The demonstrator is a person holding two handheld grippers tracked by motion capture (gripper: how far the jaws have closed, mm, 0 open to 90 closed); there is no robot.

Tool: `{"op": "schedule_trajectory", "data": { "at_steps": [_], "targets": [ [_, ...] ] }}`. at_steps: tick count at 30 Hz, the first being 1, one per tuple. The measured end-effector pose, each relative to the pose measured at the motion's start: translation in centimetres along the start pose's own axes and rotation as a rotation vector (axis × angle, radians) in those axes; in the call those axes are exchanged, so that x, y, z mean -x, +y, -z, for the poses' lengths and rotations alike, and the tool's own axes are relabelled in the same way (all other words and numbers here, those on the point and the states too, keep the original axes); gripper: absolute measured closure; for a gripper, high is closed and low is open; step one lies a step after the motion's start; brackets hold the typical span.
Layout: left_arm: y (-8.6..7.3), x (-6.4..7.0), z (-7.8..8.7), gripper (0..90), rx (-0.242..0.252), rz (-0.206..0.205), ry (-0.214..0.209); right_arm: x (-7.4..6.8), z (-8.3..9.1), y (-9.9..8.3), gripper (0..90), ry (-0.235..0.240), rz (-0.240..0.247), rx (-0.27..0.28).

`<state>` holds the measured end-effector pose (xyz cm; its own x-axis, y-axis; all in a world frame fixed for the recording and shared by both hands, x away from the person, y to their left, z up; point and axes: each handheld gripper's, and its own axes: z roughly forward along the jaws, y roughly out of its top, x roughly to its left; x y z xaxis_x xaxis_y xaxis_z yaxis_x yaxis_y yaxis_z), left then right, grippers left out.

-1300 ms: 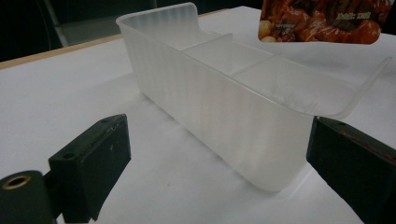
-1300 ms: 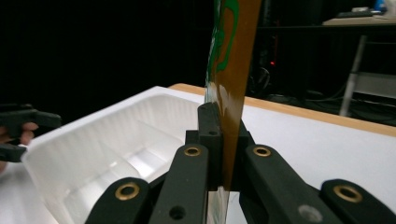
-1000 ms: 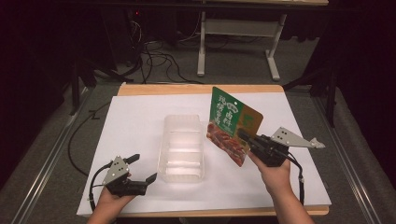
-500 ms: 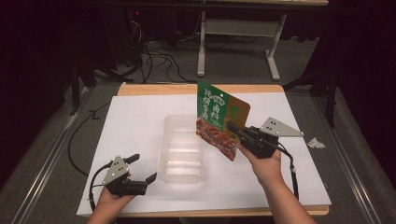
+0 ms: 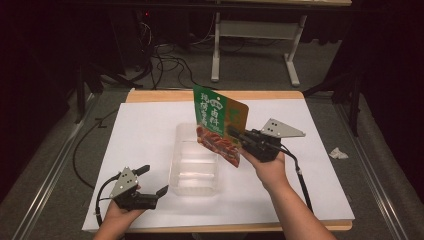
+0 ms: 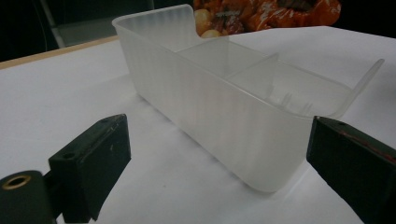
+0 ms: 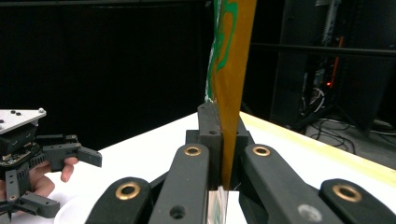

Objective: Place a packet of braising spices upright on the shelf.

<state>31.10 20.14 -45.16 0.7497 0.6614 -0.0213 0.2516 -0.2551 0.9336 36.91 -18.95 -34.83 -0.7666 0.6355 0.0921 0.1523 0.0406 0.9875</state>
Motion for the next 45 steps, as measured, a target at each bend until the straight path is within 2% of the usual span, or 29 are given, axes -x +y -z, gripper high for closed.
{"op": "schedule_trajectory", "data": {
  "at_steps": [7, 9, 21, 27, 35, 45],
  "targets": [
    [0.0, 0.0, 0.0, 6.9, -0.001, 0.002, -0.001, 0.3, -2.0, -0.3, 90.0, 0.060, -0.012, 0.002],
    [0.0, 0.0, -0.1, 6.9, -0.003, 0.000, -0.002, 0.4, -2.5, -0.4, 90.0, 0.069, -0.023, -0.001],
    [0.0, 0.0, -0.1, 6.9, 0.000, 0.005, -0.001, -0.1, -5.3, -0.9, 90.0, 0.105, -0.015, -0.007],
    [0.0, 0.0, 0.0, 6.9, -0.002, 0.005, -0.003, 0.1, -6.4, -1.4, 90.0, 0.099, -0.004, -0.032],
    [0.0, 0.0, 0.0, 6.9, 0.000, 0.007, -0.004, 0.3, -6.8, -1.9, 90.0, 0.075, -0.004, -0.040],
    [0.0, 0.0, 0.0, 6.9, -0.001, 0.006, -0.003, 0.0, -6.6, -3.2, 90.0, 0.045, -0.034, -0.009]
  ]
}}
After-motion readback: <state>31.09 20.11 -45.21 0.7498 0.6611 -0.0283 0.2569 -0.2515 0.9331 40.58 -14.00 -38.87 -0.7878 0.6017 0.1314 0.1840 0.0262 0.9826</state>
